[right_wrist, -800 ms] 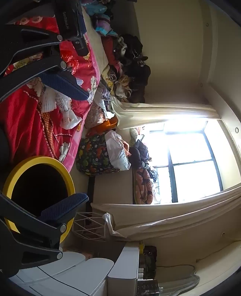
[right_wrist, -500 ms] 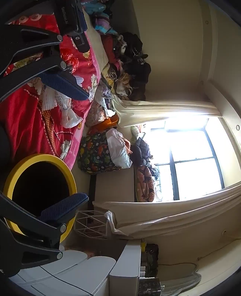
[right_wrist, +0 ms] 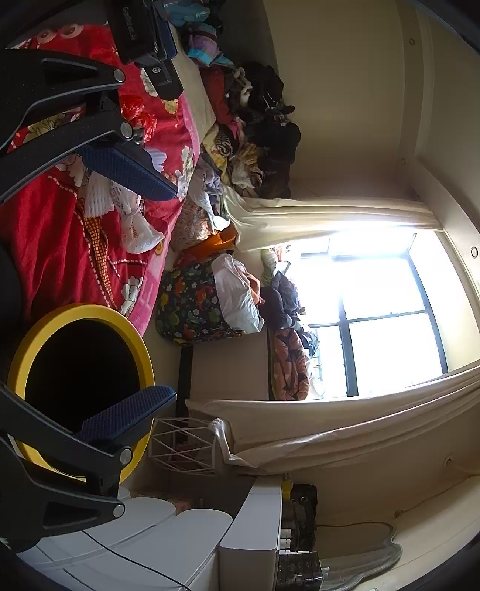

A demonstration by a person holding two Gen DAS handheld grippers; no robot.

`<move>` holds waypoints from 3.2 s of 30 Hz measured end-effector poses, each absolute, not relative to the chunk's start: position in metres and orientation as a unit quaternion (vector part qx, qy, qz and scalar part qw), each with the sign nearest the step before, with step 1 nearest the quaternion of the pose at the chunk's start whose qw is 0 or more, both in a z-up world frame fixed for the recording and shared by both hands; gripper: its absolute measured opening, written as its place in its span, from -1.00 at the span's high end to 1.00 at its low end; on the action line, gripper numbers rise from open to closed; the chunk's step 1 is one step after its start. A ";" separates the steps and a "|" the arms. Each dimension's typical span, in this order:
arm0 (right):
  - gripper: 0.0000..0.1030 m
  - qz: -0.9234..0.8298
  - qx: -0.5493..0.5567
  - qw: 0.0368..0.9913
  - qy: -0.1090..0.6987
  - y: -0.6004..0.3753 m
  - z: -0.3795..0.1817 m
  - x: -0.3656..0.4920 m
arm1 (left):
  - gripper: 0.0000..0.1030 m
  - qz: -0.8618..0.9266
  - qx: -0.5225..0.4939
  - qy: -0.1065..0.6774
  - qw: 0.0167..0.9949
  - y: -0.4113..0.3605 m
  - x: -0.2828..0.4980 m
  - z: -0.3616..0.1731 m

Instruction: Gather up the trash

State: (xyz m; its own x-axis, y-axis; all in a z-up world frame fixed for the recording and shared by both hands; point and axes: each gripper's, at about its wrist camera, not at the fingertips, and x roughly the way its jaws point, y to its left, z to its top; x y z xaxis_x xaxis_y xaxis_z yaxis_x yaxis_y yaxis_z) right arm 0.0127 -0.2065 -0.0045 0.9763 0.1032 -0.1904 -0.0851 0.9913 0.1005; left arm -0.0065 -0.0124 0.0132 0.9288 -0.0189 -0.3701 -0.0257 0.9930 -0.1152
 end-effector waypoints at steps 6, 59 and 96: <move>-0.88 0.047 0.046 0.993 0.098 -0.207 -0.006 0.013 | -0.79 0.003 -0.060 0.188 0.980 -0.013 -0.006 0.014; -0.88 0.100 0.028 0.983 0.151 -0.169 -0.017 0.033 | -0.79 0.048 -0.086 0.191 0.977 0.024 0.001 0.009; -0.88 0.175 0.001 0.949 0.262 -0.080 -0.044 0.133 | -0.79 0.081 -0.134 0.267 0.951 0.120 0.061 -0.043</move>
State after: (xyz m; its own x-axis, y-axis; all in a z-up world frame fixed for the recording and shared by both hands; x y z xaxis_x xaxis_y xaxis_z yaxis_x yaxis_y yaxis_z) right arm 0.1334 -0.0797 -0.0435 0.8007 0.3336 -0.4976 -0.3324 0.9384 0.0943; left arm 0.0615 0.1203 -0.0434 0.8443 0.0819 -0.5296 -0.2252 0.9510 -0.2120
